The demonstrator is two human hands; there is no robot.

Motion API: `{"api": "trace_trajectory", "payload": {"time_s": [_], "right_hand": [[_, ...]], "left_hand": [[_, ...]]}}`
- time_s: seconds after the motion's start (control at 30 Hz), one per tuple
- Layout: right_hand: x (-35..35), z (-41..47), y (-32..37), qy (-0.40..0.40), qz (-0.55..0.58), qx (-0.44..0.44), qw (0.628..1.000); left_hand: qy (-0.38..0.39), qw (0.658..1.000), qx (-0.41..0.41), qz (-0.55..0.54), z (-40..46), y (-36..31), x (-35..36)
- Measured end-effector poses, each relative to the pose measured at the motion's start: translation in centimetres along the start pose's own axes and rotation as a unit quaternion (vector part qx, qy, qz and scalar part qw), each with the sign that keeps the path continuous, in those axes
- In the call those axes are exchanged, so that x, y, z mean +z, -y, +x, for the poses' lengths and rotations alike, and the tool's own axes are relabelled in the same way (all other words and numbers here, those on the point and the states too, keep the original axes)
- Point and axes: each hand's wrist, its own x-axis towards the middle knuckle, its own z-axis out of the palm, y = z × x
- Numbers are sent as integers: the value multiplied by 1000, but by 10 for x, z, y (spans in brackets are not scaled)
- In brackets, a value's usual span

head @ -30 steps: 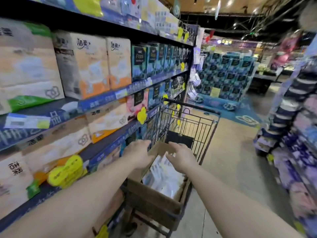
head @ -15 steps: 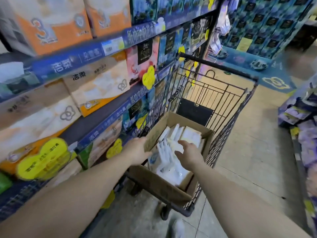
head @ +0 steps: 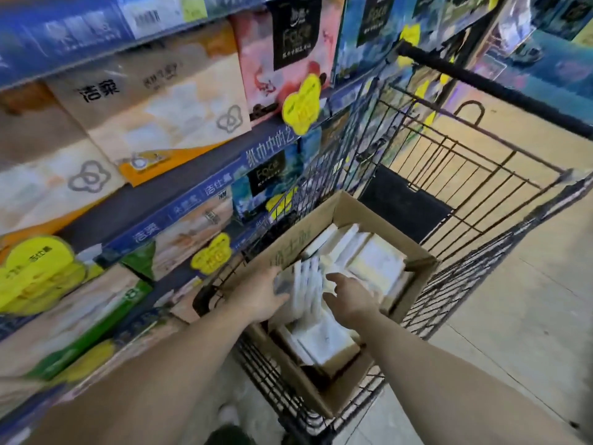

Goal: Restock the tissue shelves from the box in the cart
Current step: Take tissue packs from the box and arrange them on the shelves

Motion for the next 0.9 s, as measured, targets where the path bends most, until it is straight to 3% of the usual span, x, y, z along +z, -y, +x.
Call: {"api": "trace_trajectory", "payload": {"time_s": [0.17,0.47,0.77,0.9], "right_hand": [[23,26,-1,55,29,-3,998],[67,54,-22,66,44,16,997],[80,62,-32,63,80,53,993],[74,53,-24,41,102,47,993]], "left_hand": [[38,998,-43,-38,27,13,34],[85,980,-135,-119,80,15,85],[113,978,-119,-125,90,25,85],[90,983,-107,-121,85,22,79]]}}
